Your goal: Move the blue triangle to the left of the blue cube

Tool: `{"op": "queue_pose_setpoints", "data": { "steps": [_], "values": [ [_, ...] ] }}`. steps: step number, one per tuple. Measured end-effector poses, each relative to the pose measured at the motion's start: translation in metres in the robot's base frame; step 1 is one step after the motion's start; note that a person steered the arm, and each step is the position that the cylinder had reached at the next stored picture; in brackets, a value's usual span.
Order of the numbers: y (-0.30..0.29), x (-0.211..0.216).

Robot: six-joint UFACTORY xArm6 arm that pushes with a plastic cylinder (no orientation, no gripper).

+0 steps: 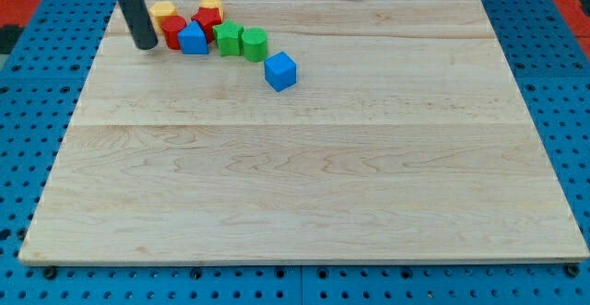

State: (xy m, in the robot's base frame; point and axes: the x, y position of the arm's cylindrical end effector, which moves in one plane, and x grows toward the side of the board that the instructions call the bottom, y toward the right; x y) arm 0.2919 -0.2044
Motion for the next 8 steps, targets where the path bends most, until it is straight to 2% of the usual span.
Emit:
{"op": "queue_pose_setpoints", "data": {
  "steps": [2,3,5,6,7,8],
  "values": [
    [0.029,-0.038],
    [0.055,-0.038],
    [0.079,0.001],
    [0.051,-0.005],
    [-0.001,-0.011],
    [0.037,0.02]
  ]
}}
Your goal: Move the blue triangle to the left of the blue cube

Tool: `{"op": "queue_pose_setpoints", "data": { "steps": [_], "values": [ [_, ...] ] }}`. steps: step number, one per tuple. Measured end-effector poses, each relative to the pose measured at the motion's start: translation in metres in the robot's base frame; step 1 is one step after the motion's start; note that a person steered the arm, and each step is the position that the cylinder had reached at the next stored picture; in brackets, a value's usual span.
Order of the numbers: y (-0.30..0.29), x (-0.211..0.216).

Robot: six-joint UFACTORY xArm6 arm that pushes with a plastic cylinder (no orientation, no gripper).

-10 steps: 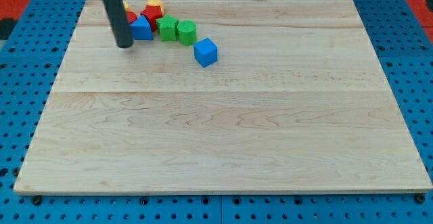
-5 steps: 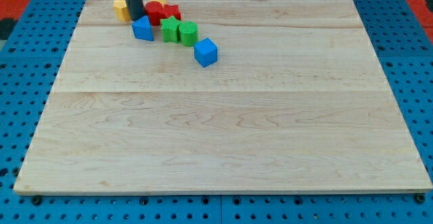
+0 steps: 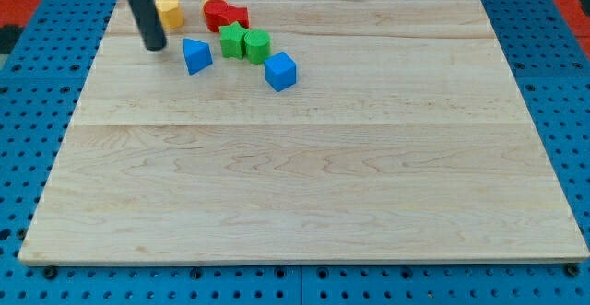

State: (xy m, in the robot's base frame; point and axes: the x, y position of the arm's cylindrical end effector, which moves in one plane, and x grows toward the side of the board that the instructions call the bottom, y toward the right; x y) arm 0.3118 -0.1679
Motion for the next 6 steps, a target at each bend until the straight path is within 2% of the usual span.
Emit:
{"op": "queue_pose_setpoints", "data": {
  "steps": [1,3,4,6],
  "values": [
    [0.045,0.005],
    [0.065,0.01],
    [0.129,0.026],
    [0.138,0.034]
  ]
}}
